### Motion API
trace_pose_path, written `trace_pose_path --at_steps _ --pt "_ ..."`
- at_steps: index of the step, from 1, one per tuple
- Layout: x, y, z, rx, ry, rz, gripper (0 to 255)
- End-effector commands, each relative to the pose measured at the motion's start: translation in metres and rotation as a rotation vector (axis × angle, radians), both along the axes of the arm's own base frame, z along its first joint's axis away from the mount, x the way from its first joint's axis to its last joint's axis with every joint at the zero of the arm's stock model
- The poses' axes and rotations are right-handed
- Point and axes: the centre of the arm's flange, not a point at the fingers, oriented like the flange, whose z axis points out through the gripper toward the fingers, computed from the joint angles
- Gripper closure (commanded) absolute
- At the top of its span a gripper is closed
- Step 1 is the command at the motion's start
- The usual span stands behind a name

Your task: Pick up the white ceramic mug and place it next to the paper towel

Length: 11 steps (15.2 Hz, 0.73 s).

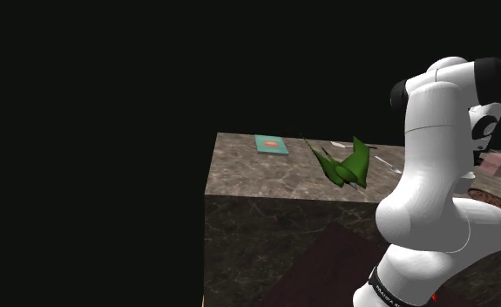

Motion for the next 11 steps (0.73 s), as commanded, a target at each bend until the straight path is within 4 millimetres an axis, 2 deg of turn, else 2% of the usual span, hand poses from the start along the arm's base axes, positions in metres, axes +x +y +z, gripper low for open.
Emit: trace_pose_path --at_steps 1,4,5,10,11 --pt "0.000 0.000 0.000 0.000 0.000 0.000 255" --pt "0.000 0.000 0.000 0.000 0.000 0.000 255" --pt "0.000 0.000 -0.001 0.000 0.000 0.000 0" --pt "0.000 0.000 -0.001 0.000 0.000 0.000 0" --pt "0.002 0.001 0.013 0.000 0.000 0.000 0"
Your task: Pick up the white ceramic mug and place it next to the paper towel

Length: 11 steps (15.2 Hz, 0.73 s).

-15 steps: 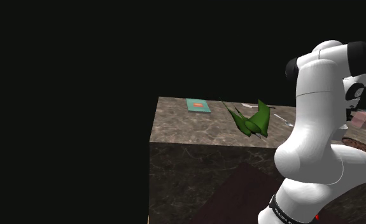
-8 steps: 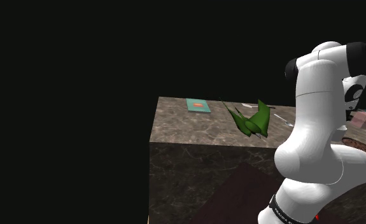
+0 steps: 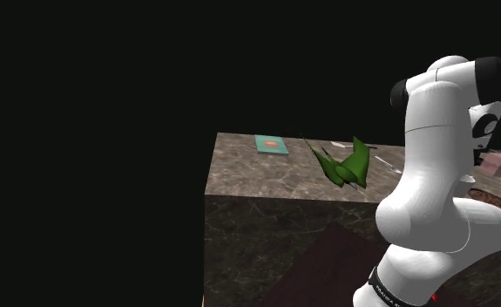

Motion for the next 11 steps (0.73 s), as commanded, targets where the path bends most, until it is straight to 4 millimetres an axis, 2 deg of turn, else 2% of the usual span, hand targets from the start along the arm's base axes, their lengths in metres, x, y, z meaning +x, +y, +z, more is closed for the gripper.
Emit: trace_pose_path --at_steps 1,3,11 --pt "0.002 0.002 0.020 0.000 0.000 0.000 0" --pt "0.004 0.003 0.044 0.000 0.000 0.000 0" --pt "0.004 0.003 0.044 0.000 0.000 0.000 0"
